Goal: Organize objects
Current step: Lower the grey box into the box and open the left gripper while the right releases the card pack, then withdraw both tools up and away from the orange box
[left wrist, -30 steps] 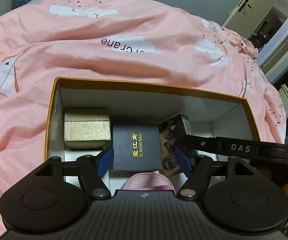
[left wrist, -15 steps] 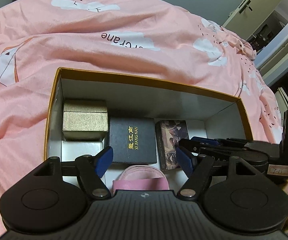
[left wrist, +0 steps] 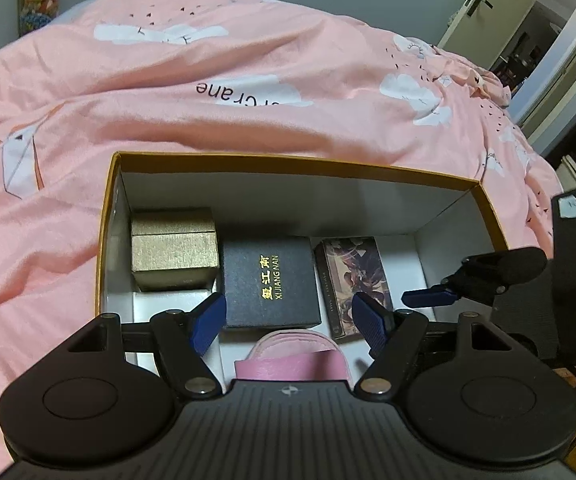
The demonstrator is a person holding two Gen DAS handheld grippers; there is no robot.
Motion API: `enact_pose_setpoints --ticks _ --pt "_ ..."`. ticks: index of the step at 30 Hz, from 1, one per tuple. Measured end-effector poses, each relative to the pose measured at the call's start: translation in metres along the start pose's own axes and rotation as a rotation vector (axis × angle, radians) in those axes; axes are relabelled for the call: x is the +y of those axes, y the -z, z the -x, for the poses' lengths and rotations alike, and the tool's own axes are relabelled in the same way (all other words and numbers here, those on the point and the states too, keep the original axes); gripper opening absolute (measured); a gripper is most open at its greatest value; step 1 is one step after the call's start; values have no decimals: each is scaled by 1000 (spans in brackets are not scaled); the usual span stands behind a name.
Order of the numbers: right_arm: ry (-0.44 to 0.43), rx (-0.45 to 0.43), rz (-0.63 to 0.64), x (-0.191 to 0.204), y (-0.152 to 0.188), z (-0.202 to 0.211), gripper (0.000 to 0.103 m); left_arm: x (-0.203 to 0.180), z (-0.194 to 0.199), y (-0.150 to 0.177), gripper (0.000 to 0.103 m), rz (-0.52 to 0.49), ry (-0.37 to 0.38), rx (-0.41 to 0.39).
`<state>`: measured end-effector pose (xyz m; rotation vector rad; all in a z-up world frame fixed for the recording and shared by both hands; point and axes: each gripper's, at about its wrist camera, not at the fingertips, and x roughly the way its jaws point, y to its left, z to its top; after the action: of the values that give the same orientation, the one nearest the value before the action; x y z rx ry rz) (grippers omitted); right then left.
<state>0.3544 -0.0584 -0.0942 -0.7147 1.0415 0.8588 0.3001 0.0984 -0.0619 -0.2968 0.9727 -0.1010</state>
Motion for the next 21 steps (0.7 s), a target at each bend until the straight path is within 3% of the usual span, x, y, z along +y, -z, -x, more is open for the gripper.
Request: enact_pose_setpoints --ticks 3,12,21 --pt "23 -2 53 4 -5 -4 45 -1 3 1 84 -17 -9 -10" --pt "7 -23 104 7 -12 -10 33 -3 7 5 84 -55 -28 -23" --pt "34 -50 132 11 -11 -9 31 -8 9 11 84 -93 -45 -21"
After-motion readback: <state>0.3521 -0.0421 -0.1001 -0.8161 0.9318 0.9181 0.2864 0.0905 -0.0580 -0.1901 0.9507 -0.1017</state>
